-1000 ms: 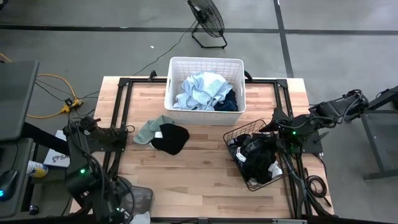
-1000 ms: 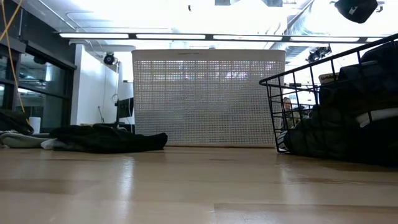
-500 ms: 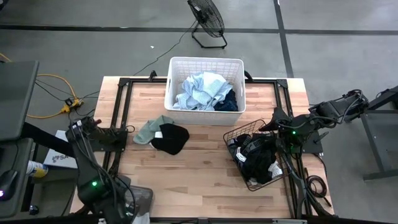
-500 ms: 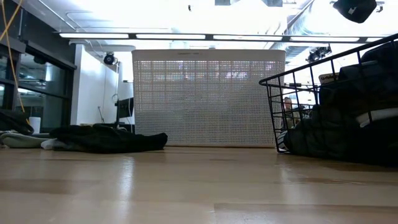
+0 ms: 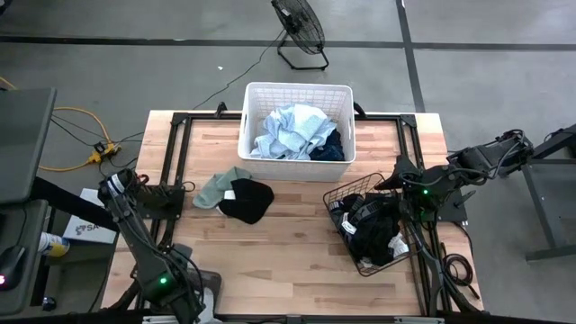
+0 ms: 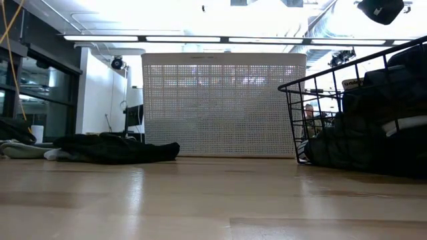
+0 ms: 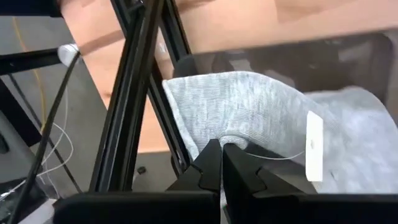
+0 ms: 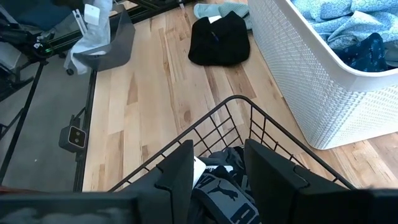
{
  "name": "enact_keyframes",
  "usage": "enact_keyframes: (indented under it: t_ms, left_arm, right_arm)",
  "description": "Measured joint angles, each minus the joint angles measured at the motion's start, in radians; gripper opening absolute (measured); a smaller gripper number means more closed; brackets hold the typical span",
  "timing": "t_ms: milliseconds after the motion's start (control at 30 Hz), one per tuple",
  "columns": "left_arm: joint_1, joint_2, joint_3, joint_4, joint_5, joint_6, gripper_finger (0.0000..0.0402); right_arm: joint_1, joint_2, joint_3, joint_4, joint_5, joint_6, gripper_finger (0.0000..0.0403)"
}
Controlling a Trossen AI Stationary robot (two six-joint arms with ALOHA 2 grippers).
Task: Pick & Place Cloths
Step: Put the light gray sock into the black bin
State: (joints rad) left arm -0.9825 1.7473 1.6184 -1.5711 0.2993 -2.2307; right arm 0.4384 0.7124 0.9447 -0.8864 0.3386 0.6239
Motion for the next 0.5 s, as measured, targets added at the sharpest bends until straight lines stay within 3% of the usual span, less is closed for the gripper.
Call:
enact_keyframes:
  t_ms: [167, 500]
  left_arm:
    - [0.001, -0.012, -0.020, 0.003, 0.000, 0.000, 0.0000]
    - [0.001, -0.100, 0.134, -0.002, -0.088, -0.023, 0.0000]
  right_arm:
    - [0.000, 0.000, 0.000, 0.000, 0.000, 0.000, 0.0134]
    - [0.000, 0.000, 0.000, 0.000, 0.000, 0.000, 0.0134]
